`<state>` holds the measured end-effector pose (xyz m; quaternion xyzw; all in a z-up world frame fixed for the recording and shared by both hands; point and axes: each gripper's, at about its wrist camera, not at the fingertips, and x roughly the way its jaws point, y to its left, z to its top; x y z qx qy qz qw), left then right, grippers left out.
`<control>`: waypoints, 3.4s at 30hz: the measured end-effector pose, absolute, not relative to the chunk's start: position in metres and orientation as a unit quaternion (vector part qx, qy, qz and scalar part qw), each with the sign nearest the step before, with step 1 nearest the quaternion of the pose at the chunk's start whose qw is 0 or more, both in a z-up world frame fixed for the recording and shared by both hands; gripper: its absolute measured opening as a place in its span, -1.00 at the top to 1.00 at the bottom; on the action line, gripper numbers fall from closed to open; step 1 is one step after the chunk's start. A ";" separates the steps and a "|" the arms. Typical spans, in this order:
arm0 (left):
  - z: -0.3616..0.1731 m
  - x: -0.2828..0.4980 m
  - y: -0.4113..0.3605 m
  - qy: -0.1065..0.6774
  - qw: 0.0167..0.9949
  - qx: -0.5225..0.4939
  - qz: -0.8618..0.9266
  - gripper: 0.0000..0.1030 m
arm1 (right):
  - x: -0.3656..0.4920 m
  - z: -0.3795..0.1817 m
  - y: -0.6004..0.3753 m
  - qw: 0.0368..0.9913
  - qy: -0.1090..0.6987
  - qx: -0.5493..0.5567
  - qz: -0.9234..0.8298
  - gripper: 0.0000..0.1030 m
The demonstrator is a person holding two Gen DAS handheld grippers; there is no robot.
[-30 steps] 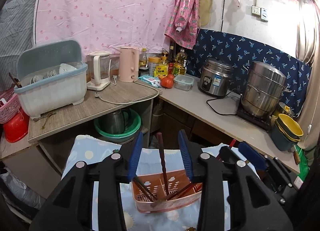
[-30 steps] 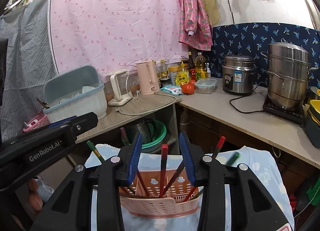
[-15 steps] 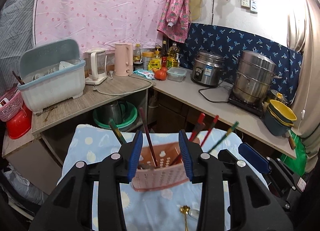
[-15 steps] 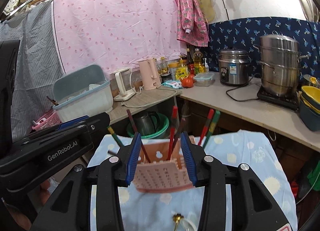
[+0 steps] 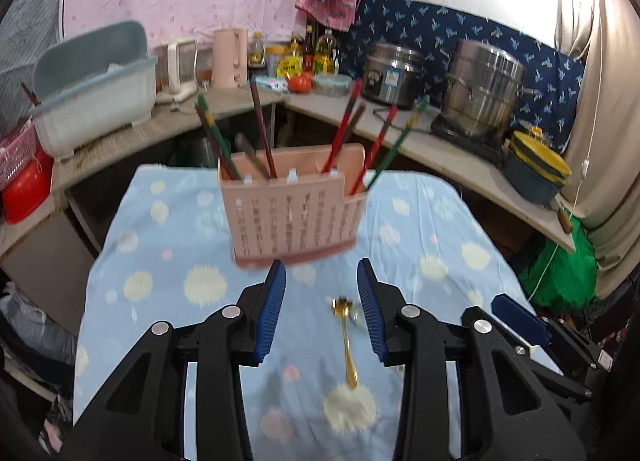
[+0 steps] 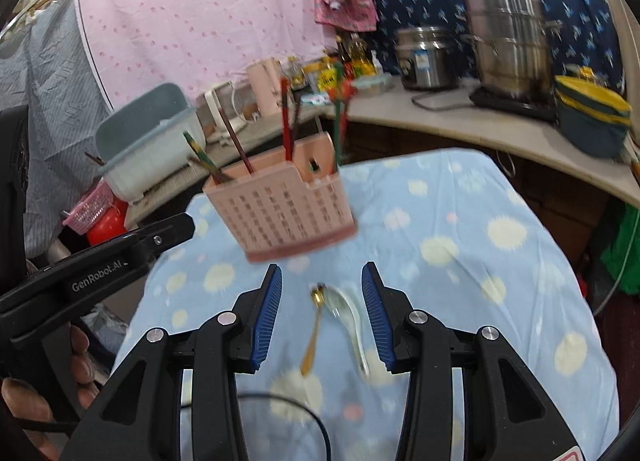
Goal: Organize utensils
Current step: 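Move both tools back down toward the gold and white spoons, then grasp the gold spoon handle with the left tool while the right tool grasps the white spoon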
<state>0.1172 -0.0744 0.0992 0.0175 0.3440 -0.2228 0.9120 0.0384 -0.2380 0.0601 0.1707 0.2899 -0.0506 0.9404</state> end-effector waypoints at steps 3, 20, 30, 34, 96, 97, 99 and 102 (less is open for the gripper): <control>0.080 0.108 -0.071 0.363 0.905 0.022 -0.219 0.31 | 0.022 0.044 -0.244 0.933 0.307 0.177 -0.063 0.20; -0.006 0.120 -0.086 0.445 0.869 0.014 -0.214 0.31 | 0.063 -0.030 -0.243 0.908 0.387 0.150 -0.058 0.22; -0.034 0.136 -0.099 0.472 0.853 0.024 -0.223 0.33 | 0.089 -0.062 -0.232 0.895 0.426 0.126 -0.042 0.60; -0.041 0.137 -0.103 0.480 0.847 0.024 -0.228 0.33 | 0.090 -0.067 -0.235 0.894 0.428 0.124 -0.043 0.79; -0.056 0.127 -0.096 0.503 0.828 0.000 -0.249 0.82 | 0.079 -0.046 -0.245 0.902 0.397 0.164 -0.042 0.91; -0.057 0.126 -0.095 0.503 0.827 -0.001 -0.251 0.82 | 0.079 -0.046 -0.245 0.902 0.397 0.163 -0.042 0.91; -0.056 0.125 -0.092 0.503 0.826 -0.004 -0.253 0.82 | 0.079 -0.046 -0.244 0.902 0.397 0.163 -0.042 0.91; -0.053 0.123 -0.089 0.502 0.827 -0.008 -0.252 0.82 | 0.078 -0.043 -0.245 0.903 0.394 0.163 -0.041 0.91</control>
